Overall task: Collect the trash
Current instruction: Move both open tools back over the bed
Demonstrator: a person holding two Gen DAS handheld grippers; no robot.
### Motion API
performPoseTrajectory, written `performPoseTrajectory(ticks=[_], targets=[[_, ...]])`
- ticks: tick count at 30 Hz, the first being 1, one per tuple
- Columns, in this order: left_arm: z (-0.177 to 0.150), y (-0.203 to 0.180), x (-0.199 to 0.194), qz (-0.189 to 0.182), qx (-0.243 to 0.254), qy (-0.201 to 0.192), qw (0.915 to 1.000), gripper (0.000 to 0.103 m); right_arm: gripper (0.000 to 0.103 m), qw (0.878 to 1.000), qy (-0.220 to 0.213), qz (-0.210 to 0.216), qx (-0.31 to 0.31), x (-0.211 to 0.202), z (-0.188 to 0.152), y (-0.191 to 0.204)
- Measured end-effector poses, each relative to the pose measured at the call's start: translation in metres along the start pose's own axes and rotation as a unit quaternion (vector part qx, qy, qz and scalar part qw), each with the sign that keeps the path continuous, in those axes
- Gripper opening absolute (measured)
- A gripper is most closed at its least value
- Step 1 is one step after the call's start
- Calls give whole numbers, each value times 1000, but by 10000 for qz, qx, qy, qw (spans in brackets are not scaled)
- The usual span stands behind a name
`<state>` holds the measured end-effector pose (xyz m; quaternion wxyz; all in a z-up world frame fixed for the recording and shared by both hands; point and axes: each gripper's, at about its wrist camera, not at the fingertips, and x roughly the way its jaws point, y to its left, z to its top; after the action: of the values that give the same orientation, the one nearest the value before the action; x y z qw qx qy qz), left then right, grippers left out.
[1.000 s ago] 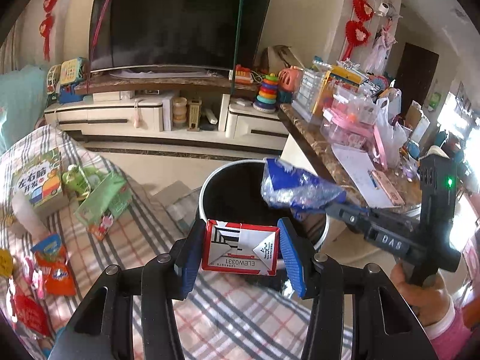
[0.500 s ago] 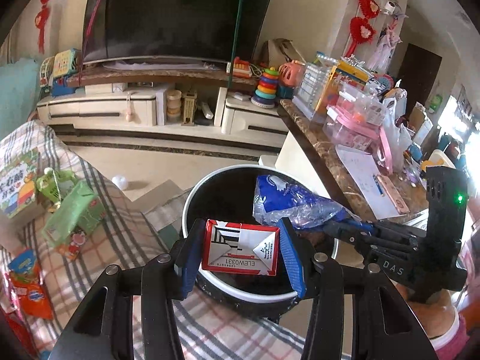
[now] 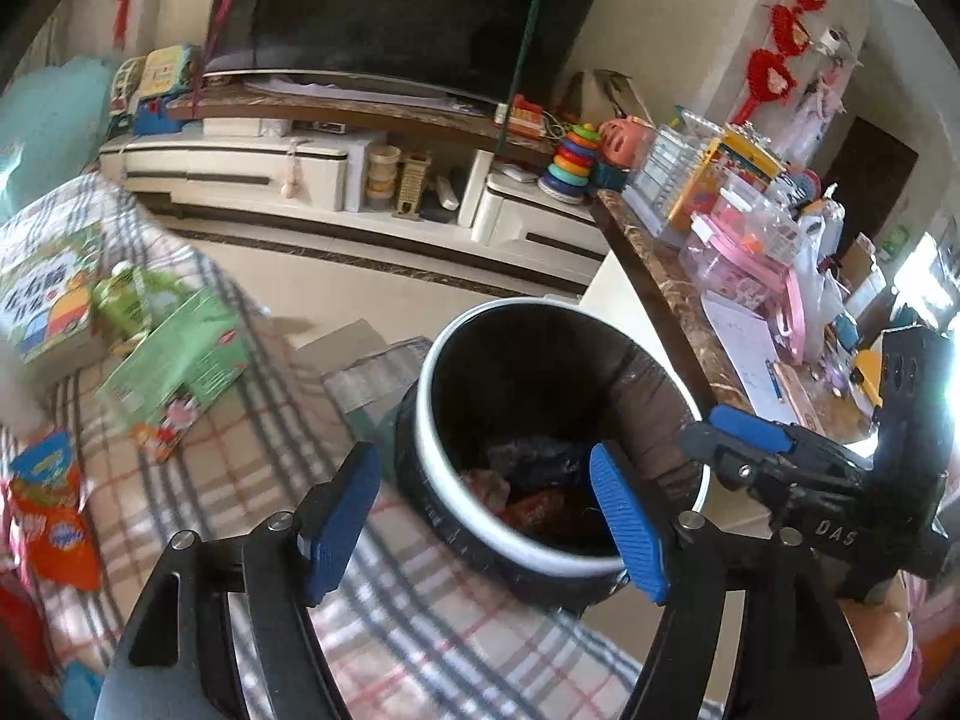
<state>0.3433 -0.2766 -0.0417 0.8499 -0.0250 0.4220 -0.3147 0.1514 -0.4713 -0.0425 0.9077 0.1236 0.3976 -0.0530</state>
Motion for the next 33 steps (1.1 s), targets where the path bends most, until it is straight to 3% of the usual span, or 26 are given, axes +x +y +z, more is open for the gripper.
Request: performPoseTrajectory(ticks=[8, 15, 25, 33], targets=[[-53, 29, -47, 199, -378, -9, 9991, 80, 92, 9992, -271, 284, 82, -17, -11, 25], [-100, 62, -100, 488, -791, -125, 9956, 89, 94, 9965, -132, 781, 266, -11, -33, 62], [-162, 93, -166, 1058, -1235, -281, 9863, 90, 94, 9921, 145, 1241, 75, 10, -68, 131], [-189, 111, -208, 1501, -1486, -333, 9769, 90, 94, 9872, 342, 1549, -140, 24, -89, 175]])
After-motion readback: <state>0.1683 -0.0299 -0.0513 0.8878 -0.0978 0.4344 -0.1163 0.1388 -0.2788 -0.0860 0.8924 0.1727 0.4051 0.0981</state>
